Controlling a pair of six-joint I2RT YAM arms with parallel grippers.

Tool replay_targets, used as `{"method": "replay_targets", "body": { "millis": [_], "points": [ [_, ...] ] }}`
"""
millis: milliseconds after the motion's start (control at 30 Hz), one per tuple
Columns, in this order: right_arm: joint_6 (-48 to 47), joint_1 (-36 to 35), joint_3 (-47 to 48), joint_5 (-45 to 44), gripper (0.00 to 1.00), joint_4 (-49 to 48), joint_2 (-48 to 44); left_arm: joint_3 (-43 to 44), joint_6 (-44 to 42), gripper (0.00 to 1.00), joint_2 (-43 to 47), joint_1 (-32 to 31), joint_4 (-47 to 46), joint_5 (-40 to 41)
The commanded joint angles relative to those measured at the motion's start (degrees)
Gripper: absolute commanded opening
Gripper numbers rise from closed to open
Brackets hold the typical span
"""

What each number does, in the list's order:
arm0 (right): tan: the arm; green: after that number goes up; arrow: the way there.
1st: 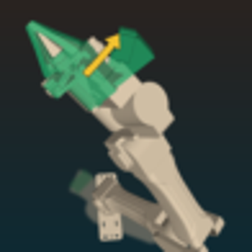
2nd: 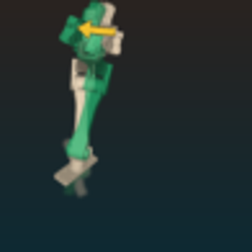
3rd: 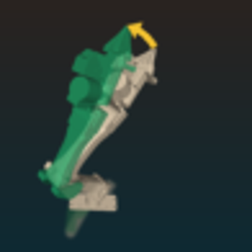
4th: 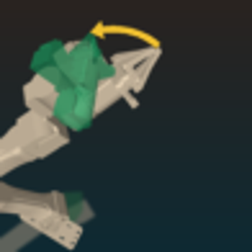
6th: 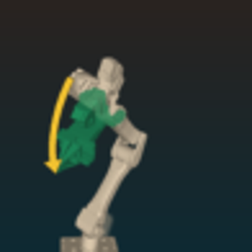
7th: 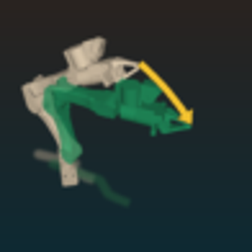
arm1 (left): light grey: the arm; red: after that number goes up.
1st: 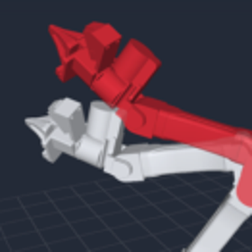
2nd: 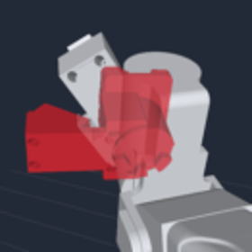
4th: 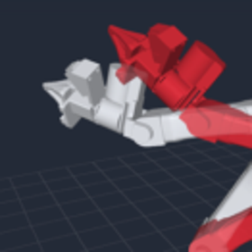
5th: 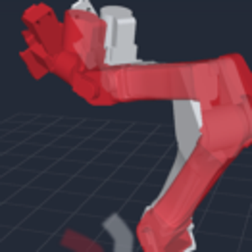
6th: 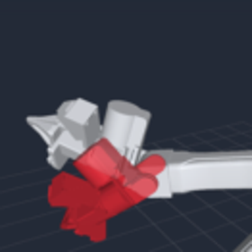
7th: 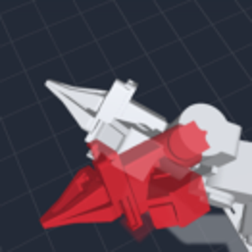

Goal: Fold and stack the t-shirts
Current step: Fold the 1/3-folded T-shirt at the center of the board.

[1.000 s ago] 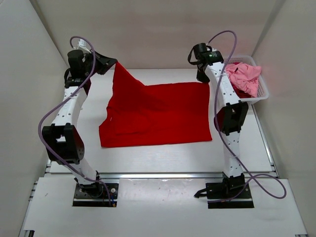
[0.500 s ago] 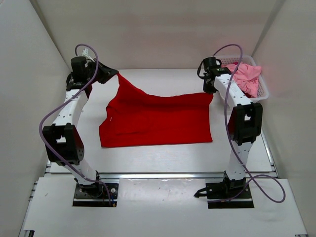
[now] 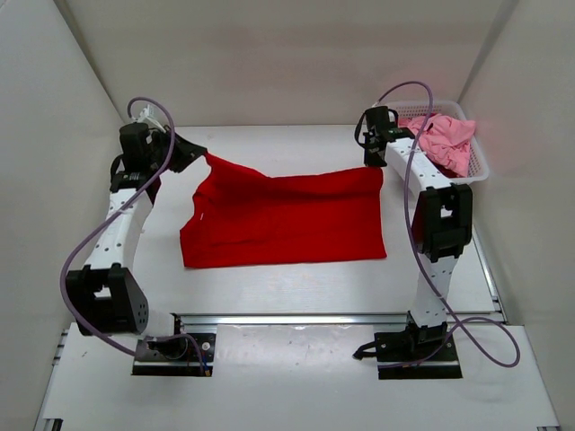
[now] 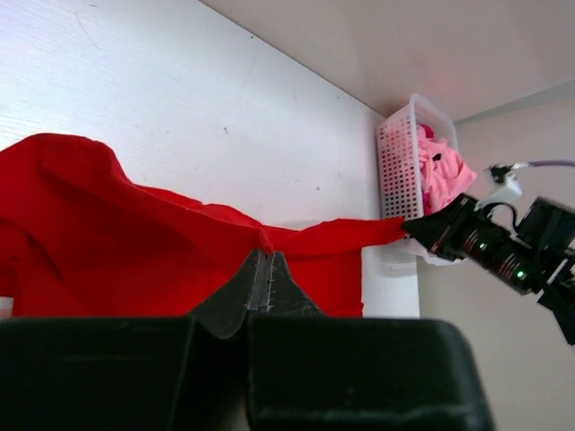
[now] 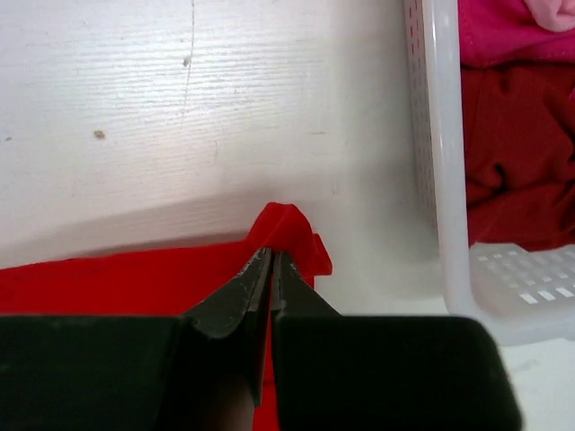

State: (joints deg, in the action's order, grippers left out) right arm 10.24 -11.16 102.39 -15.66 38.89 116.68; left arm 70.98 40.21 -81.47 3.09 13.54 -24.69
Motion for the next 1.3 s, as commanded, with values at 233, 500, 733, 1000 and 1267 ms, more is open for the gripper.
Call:
{"method": "replay_targets", "body": {
  "millis": [233,500,733,1000,1267],
  "points": [
    [-0.93,1.66,-12.73,2.73,0.0,-8.31,-6.99,-13.4,-6.1,0.0,12.55,-0.01,2.54,3.94],
    [-1.98,1.32,-19.06,1.42,0.0,-11.2,-9.54,-21.58,-8.39,0.0,20.73,-1.69,5.96,7.63],
    [-2.5,0.01,-21.62,1.43,0.0,-12.7,-9.64,-31.51,-9.35,0.0,29.08,-5.03,8.42,10.1],
    [-2.06,-1.5,-24.43,-0.42,0.0,-11.91,-11.47,-39.6,-9.36,0.0,37.25,-6.16,10.97,11.15],
    [0.39,-3.08,-28.64,-3.14,0.01,-11.12,-13.32,-44.79,-9.35,0.0,41.39,-7.05,13.26,12.82]
  ]
}}
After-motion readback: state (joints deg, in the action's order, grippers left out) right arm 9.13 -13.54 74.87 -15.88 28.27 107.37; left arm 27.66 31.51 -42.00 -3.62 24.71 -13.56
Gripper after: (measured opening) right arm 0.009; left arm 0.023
